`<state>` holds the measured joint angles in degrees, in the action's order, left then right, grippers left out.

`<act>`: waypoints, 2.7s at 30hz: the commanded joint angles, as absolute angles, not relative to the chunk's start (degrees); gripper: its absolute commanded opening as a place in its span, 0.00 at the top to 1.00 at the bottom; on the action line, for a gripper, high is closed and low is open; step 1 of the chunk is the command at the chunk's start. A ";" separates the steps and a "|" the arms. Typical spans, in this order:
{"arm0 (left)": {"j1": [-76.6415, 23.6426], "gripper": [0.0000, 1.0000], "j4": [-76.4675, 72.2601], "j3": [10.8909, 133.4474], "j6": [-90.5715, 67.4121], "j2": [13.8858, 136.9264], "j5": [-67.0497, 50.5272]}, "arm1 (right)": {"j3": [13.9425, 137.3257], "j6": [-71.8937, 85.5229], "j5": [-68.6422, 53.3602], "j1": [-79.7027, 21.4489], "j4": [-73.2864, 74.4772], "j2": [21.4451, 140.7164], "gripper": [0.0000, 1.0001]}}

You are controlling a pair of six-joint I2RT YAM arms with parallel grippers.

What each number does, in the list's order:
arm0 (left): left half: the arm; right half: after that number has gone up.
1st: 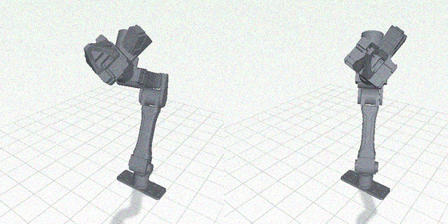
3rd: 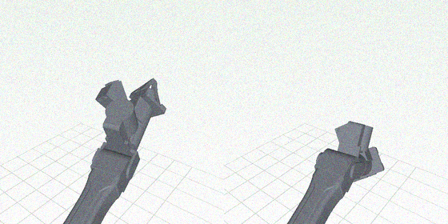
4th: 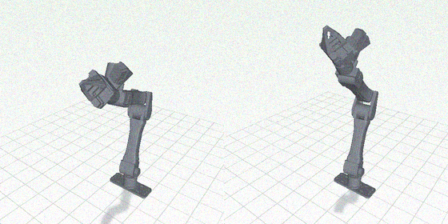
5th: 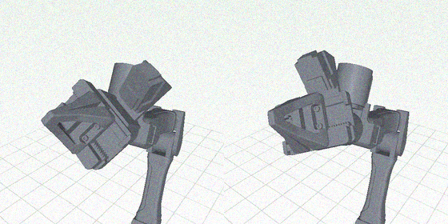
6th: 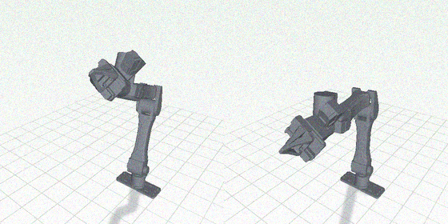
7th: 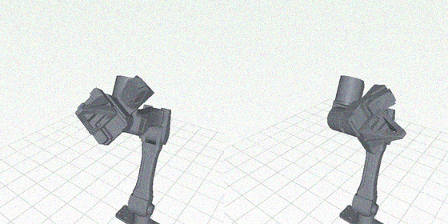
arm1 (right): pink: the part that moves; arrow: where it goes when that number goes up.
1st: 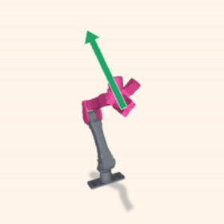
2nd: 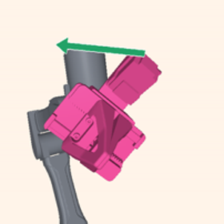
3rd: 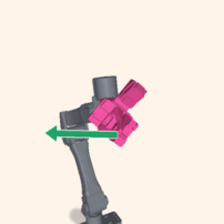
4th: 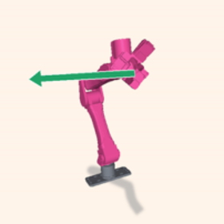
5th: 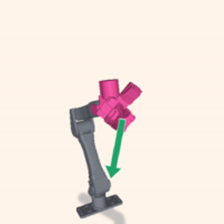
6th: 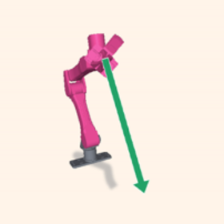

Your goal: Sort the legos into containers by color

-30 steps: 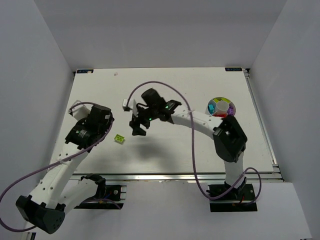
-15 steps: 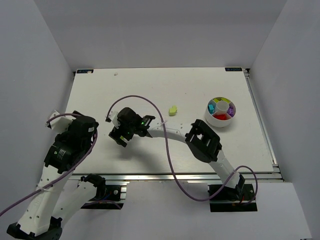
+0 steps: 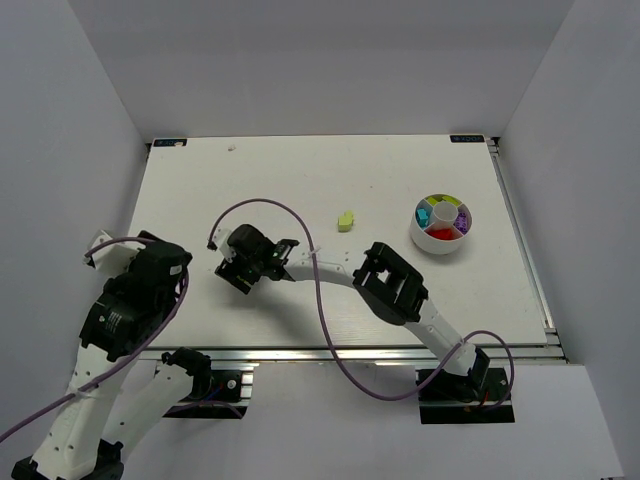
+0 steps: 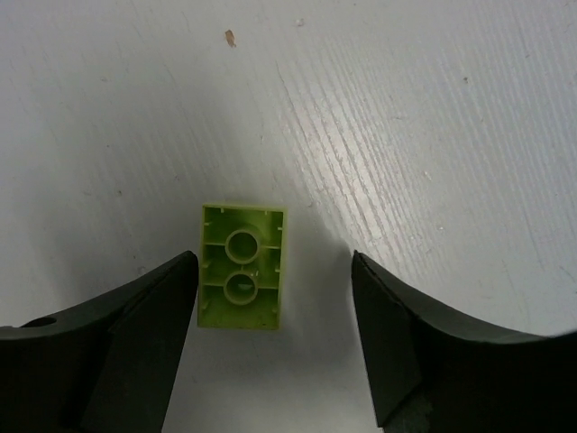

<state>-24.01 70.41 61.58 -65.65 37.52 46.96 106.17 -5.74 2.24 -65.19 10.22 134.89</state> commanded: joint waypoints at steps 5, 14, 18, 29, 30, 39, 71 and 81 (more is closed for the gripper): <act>-23.73 0.11 73.04 63.63 -67.15 36.56 47.73 | 107.32 -7.56 2.73 -66.09 6.94 135.26 0.39; -23.73 0.12 72.08 61.53 -67.68 35.42 47.55 | 101.53 -11.68 -3.42 -65.22 7.82 125.28 0.99; -23.73 0.12 67.25 59.15 -66.80 35.59 45.80 | 95.46 -17.12 -7.98 -62.24 11.50 115.86 1.00; -23.73 0.15 48.80 52.13 -59.51 39.02 37.71 | 80.60 -34.54 -14.41 -47.39 24.51 88.34 1.00; -23.73 0.15 45.39 50.81 -58.81 39.72 36.75 | 79.81 -34.63 -14.76 -43.02 25.22 87.29 1.00; -23.73 0.17 29.10 43.60 -53.70 45.52 21.81 | 81.03 -42.62 -25.38 -12.09 35.14 83.05 1.00; -23.73 0.18 17.33 41.13 -53.10 59.66 6.52 | 92.72 -56.60 -26.72 9.67 55.98 96.68 1.00; -23.91 0.21 20.48 51.86 -46.40 75.94 -7.38 | 95.45 -56.60 -28.04 8.88 58.71 99.75 1.00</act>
